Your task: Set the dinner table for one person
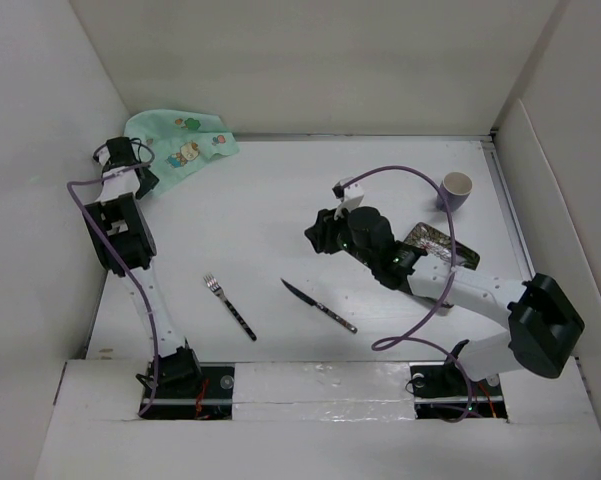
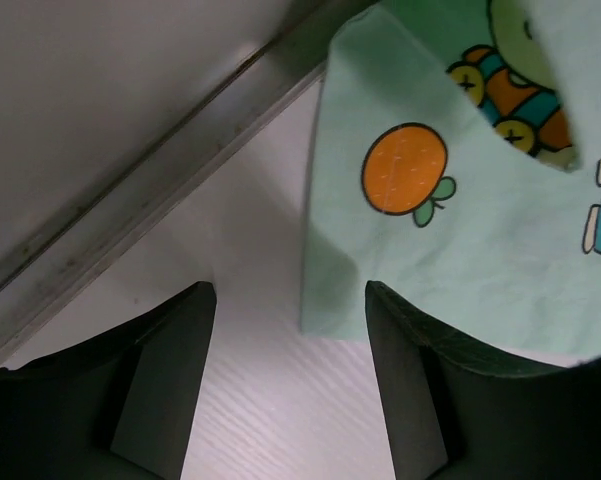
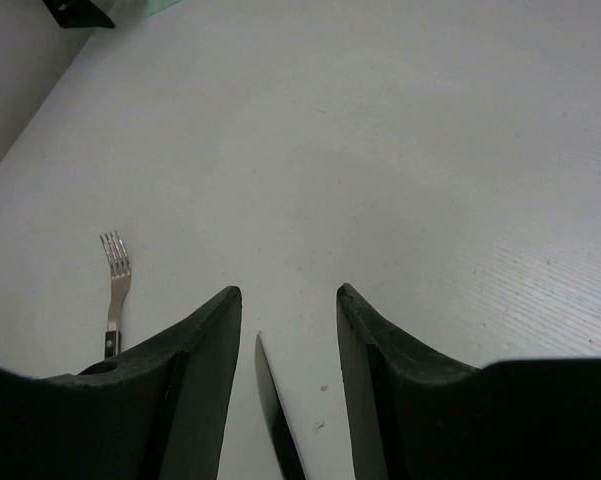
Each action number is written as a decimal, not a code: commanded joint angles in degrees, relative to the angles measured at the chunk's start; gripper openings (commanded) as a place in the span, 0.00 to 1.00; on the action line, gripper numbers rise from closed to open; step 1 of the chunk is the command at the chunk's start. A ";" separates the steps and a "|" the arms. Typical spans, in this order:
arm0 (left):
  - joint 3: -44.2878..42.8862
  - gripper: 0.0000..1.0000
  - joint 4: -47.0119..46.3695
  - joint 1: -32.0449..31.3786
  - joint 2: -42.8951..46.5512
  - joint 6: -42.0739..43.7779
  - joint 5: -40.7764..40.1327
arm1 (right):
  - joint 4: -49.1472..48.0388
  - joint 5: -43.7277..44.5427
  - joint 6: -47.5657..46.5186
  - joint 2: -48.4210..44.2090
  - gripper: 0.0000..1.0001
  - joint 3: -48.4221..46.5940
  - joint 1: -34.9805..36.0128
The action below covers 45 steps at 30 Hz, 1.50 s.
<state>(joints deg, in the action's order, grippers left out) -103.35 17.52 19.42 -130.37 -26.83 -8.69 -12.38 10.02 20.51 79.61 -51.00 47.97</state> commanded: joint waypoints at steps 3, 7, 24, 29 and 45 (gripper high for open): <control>-4.49 0.57 2.61 -0.52 -3.66 0.29 3.59 | -1.68 -1.14 -0.91 1.24 0.48 -2.79 -0.24; -5.46 0.48 2.96 -2.36 -5.07 1.69 2.28 | -2.29 -0.18 -0.83 1.24 0.48 -2.70 -0.24; 2.62 0.00 -6.34 -11.23 2.83 1.78 10.08 | -2.47 0.26 -0.39 0.45 0.48 -2.17 -0.24; 6.58 0.00 -10.48 -21.69 7.23 -0.40 12.89 | -1.51 3.07 -0.56 -0.77 0.48 -1.91 -0.24; 9.30 0.26 -19.27 -47.11 8.28 -5.52 20.91 | 2.63 15.64 4.80 -4.82 0.06 0.55 -6.47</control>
<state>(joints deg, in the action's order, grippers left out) -93.93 -0.21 -27.40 -126.28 -32.14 11.57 -8.95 20.71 23.20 77.65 -50.96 42.76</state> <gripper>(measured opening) 0.224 0.065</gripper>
